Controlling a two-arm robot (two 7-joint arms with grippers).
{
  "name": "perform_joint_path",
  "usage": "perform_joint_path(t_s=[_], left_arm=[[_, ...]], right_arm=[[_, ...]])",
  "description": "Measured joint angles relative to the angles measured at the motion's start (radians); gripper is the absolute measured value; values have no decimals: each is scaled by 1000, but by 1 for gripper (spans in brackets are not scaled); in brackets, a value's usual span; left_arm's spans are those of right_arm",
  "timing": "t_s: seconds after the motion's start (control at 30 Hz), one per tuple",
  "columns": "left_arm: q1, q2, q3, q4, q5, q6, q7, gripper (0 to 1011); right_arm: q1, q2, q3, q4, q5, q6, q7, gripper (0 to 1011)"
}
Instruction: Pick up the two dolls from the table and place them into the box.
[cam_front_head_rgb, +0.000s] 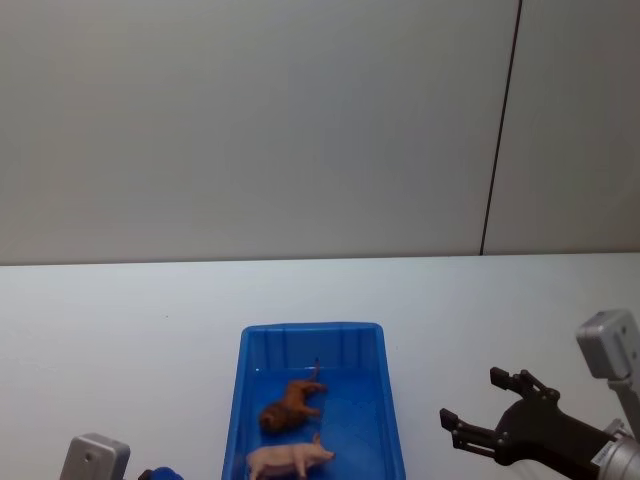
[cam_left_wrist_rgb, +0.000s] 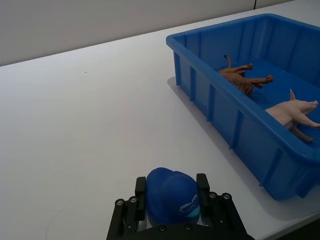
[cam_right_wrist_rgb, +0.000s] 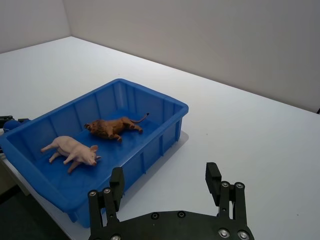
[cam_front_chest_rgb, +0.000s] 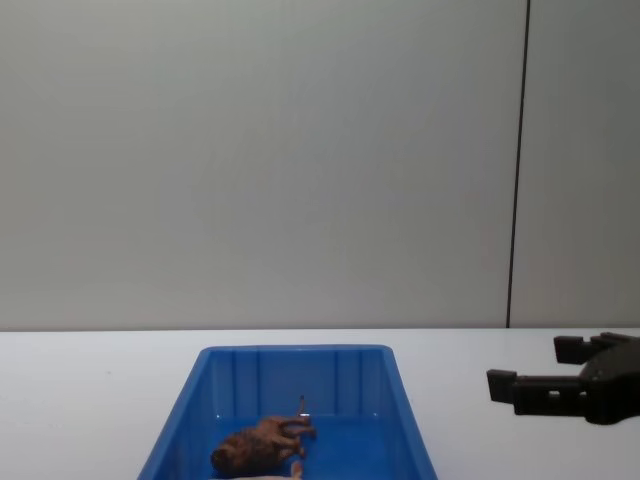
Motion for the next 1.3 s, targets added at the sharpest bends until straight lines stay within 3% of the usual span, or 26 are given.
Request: perform_joint_path(t_s=[0.13,0.53,0.93,1.23,1.3], left_arm=[[-7,-1,-6,1,11,3,-9,556],[-60,-4,-32,-39,75,15,-43,478],[-194,-90,-23,-12,186,24,-149,411],[-291,-177,9,56,253,11,-242,647],[-310,-197,18,73,266,5,-266,741]], right_arm=[[0,0,0,0,0,0,0,1001],[0,0,0,0,0,0,0,1001],[0,0,0,0,0,0,0,1001],[0,0,0,0,0,0,0,1001],[0,0,0,0,0,0,0,1001]])
